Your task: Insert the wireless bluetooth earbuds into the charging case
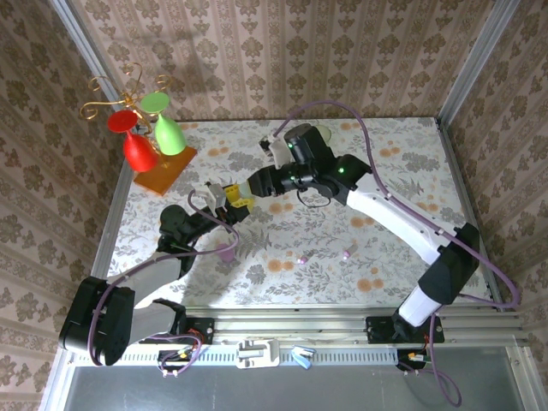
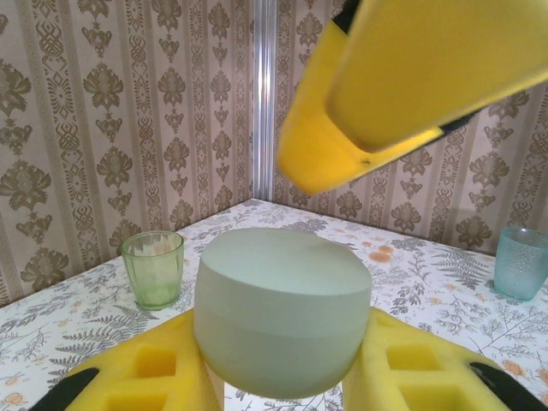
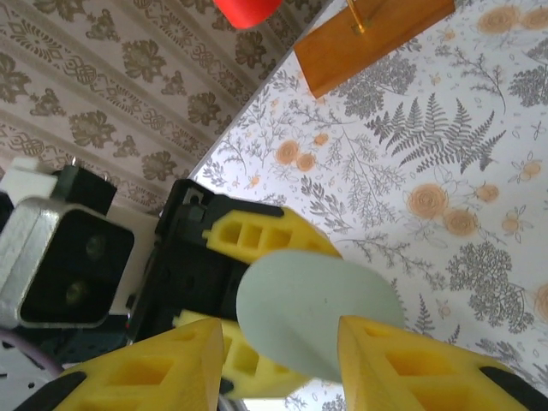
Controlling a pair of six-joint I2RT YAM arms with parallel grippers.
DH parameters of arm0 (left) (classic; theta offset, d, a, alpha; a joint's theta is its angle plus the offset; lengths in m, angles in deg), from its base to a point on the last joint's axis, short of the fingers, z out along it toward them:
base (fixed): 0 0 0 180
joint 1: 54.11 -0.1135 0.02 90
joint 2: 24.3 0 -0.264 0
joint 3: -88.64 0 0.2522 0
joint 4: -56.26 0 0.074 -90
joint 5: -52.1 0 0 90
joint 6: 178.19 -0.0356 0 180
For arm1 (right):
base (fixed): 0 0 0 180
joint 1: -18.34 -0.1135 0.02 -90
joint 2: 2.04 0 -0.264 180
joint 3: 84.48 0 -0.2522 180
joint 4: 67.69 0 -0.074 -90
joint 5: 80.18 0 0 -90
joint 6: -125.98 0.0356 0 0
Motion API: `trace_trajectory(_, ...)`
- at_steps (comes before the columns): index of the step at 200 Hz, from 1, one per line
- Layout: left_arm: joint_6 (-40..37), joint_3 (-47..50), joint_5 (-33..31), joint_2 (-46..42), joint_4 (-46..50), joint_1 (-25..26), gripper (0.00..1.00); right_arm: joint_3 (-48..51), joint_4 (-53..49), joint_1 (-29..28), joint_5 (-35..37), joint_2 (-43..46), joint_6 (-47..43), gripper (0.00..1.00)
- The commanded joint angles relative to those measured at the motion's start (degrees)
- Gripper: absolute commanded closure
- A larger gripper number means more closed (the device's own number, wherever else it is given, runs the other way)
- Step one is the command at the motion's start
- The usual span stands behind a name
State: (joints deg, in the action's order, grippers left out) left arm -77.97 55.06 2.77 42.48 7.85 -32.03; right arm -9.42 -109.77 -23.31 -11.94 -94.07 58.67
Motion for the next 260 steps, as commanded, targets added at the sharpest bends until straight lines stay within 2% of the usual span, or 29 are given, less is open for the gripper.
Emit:
trace_trajectory(1,-0.73,-1.19,-0.10,-0.72,-2.08,0.29,0.79,4.65,7.28,1.38,-1.72,5.01,4.00,0.59)
trace_trajectory(19,-0.53,-1.08,-0.17,-0.95,-2.70,0.30,0.79,11.65,15.77,4.21,-2.69,8.11,12.11,0.48)
trace_trajectory(48,0.13,-1.15,-0.63,-0.93,-4.49,0.50,0.79,21.85,32.84,6.84,-11.26,8.71,25.41,0.28)
trace_trajectory(76,1.03,-0.95,-1.18,-0.86,-5.80,0.85,0.79,27.18,47.65,6.48,-16.75,5.84,37.10,0.25)
trace_trajectory(115,0.41,-1.46,-1.83,-0.97,-5.26,1.28,0.79,30.07,61.12,5.53,-19.60,2.07,47.51,0.33)
trace_trajectory(139,0.33,-1.46,-1.96,-1.04,-5.33,1.51,0.79,30.74,66.99,5.44,-20.45,0.11,51.90,0.45)
trace_trajectory(182,-0.26,-1.45,-2.09,-1.32,-4.65,1.55,0.79,31.19,67.69,5.61,-19.84,-0.34,52.83,0.72)
trace_trajectory(204,-1.15,-1.50,-2.32,-1.35,-3.87,1.56,0.78,31.68,67.38,6.11,-19.09,-0.33,52.89,0.76)
trace_trajectory(210,-1.46,-1.46,-2.43,-1.39,-3.42,1.56,0.75,32.06,67.55,6.35,-18.41,-0.12,52.90,0.76)
trace_trajectory(255,-5.81,-0.64,-3.40,-3.12,3.45,1.77,0.14,35.01,65.13,9.96,-13.49,0.39,49.92,0.78)
trace_trajectory(260,-6.76,-0.39,-5.42,-3.22,4.48,1.93,0.09,35.23,64.20,10.63,-12.99,0.08,49.11,0.78)
